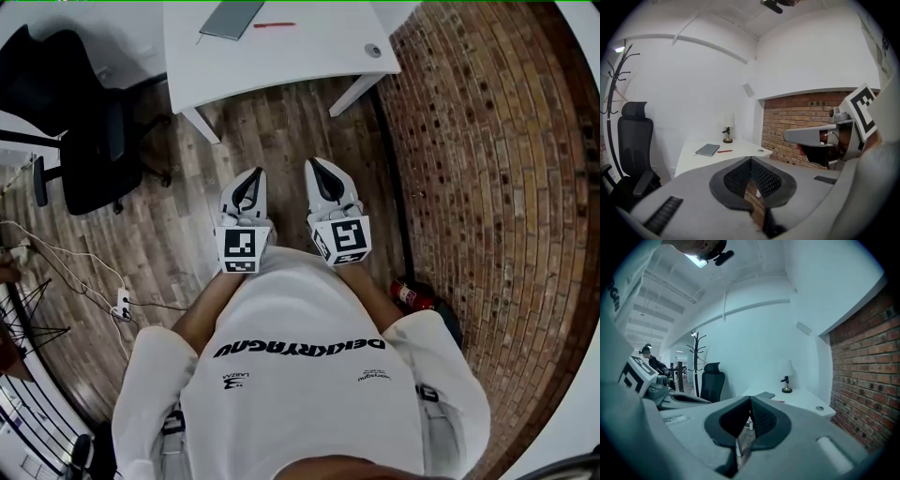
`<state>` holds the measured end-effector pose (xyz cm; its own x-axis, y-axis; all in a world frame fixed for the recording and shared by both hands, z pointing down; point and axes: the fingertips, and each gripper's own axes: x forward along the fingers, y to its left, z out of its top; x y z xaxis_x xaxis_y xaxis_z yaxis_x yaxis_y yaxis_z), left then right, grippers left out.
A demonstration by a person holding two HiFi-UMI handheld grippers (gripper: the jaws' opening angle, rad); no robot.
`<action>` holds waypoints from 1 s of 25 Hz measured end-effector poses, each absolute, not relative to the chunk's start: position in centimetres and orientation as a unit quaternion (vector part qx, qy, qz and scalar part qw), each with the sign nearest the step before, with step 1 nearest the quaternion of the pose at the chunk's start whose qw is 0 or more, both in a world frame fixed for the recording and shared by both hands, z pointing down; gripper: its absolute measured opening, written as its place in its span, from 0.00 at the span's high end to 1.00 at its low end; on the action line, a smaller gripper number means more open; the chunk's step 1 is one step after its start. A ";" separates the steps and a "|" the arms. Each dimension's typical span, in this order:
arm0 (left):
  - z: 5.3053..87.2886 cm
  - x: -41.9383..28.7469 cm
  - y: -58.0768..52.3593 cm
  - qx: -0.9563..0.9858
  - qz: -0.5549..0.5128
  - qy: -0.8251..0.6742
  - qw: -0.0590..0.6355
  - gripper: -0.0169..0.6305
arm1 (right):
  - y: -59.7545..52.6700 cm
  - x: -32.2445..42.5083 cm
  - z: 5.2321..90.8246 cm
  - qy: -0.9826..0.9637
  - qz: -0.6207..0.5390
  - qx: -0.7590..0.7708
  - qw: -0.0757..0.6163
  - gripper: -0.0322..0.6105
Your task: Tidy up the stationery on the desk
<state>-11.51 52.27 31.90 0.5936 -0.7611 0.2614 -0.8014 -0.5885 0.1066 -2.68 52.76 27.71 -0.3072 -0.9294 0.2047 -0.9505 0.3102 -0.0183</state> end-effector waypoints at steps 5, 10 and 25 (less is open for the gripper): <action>31.4 -10.7 45.5 0.889 0.089 -0.435 0.112 0.98 | 46.3 -1.8 27.3 -0.796 0.066 0.596 0.081 0.95; 32.1 -10.4 41.0 0.887 0.095 -0.435 0.125 0.98 | 41.5 -1.1 27.7 -0.788 0.080 0.606 0.071 0.95; 35.2 -8.6 26.7 0.850 0.125 -0.495 0.134 0.98 | 26.9 0.8 31.7 -0.825 0.107 0.550 0.074 0.95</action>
<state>-8.56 26.73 35.21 0.4797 -0.8069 0.3446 -0.8739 -0.4746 0.1052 0.79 26.91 31.74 -0.3835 -0.8920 0.2392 -0.9235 0.3717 -0.0945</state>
